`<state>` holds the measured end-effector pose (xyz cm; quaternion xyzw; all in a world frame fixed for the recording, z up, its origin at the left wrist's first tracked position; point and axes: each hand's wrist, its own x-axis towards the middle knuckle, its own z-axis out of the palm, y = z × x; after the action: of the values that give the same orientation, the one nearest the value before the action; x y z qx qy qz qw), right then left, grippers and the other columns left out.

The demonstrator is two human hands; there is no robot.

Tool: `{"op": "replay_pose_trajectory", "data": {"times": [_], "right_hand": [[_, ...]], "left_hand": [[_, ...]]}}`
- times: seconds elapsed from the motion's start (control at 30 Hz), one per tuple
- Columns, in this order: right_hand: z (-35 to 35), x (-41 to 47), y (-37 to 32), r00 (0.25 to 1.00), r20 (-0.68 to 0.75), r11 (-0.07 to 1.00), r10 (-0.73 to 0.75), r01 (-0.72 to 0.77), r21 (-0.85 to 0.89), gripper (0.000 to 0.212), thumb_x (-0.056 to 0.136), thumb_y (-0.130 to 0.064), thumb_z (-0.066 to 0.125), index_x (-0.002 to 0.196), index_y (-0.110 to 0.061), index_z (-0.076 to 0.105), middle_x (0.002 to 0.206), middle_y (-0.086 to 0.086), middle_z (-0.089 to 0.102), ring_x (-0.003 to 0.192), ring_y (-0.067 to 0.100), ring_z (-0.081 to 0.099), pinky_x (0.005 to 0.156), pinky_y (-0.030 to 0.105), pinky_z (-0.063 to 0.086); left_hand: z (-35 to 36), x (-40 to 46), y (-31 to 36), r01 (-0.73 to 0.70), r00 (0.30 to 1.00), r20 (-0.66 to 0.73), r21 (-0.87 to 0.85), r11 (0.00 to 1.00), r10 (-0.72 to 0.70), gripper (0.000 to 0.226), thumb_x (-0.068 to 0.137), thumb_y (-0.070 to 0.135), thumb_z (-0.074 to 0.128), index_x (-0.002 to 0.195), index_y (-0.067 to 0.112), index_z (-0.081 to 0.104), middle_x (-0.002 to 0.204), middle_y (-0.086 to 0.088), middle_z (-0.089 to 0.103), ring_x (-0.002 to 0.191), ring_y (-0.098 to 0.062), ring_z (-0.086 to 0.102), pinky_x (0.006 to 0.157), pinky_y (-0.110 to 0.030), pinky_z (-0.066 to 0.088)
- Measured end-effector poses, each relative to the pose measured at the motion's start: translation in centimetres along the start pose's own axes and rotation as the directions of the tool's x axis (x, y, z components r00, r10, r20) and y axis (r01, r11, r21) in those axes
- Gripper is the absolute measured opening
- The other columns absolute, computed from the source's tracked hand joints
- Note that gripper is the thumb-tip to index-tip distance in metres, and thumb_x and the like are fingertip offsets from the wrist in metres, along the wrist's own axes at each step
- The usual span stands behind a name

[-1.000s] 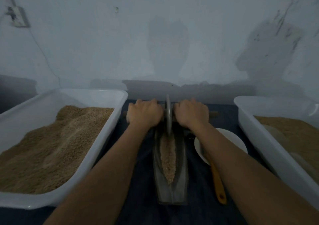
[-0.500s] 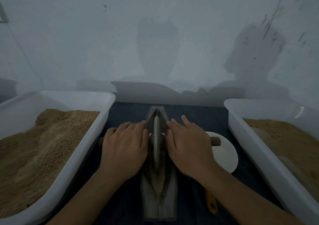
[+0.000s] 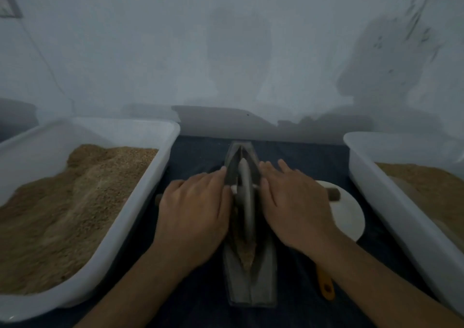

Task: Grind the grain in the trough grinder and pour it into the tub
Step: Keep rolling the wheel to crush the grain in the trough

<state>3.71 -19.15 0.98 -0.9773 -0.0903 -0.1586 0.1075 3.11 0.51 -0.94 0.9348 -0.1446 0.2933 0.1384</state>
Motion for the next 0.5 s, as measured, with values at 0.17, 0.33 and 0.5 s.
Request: {"op": "replay_pose_trajectory", "data": {"times": [0.17,0.33,0.5], "right_hand": [[0.6,0.8,0.0,1.0,-0.014,0.999,0.007,-0.007,-0.032,0.066,0.105,-0.047,0.008,0.154,-0.02,0.044,0.156,-0.003,0.047,0.15,0.019,0.033,0.12,0.041,0.03],[1.5,9.8,1.3,0.957,0.067,0.958,0.283,-0.285,0.03,0.053,0.106,-0.04,0.022,0.12,-0.014,0.066,0.142,0.013,0.059,0.139,0.031,0.043,0.111,0.044,0.035],[2.0,6.1,0.6,0.986,0.023,0.985,0.164,-0.162,-0.066,0.059,0.107,-0.041,0.016,0.131,-0.016,0.064,0.149,0.003,0.055,0.15,0.025,0.031,0.119,0.045,0.028]], "left_hand": [[0.8,1.8,-0.4,0.046,0.997,0.057,0.016,0.999,-0.047,0.043,0.106,0.038,0.031,0.127,0.027,0.067,0.124,0.007,0.072,0.113,-0.015,0.066,0.095,-0.038,0.046],[3.2,10.3,0.5,0.163,0.955,0.19,0.304,0.939,-0.227,0.033,0.103,0.035,0.031,0.091,0.022,0.059,0.102,-0.003,0.074,0.08,-0.027,0.062,0.077,-0.04,0.033],[2.5,7.3,0.2,0.111,0.973,0.159,0.312,0.943,-0.167,0.037,0.103,0.039,0.026,0.096,0.03,0.061,0.089,0.005,0.07,0.077,-0.022,0.063,0.074,-0.037,0.034]]}}
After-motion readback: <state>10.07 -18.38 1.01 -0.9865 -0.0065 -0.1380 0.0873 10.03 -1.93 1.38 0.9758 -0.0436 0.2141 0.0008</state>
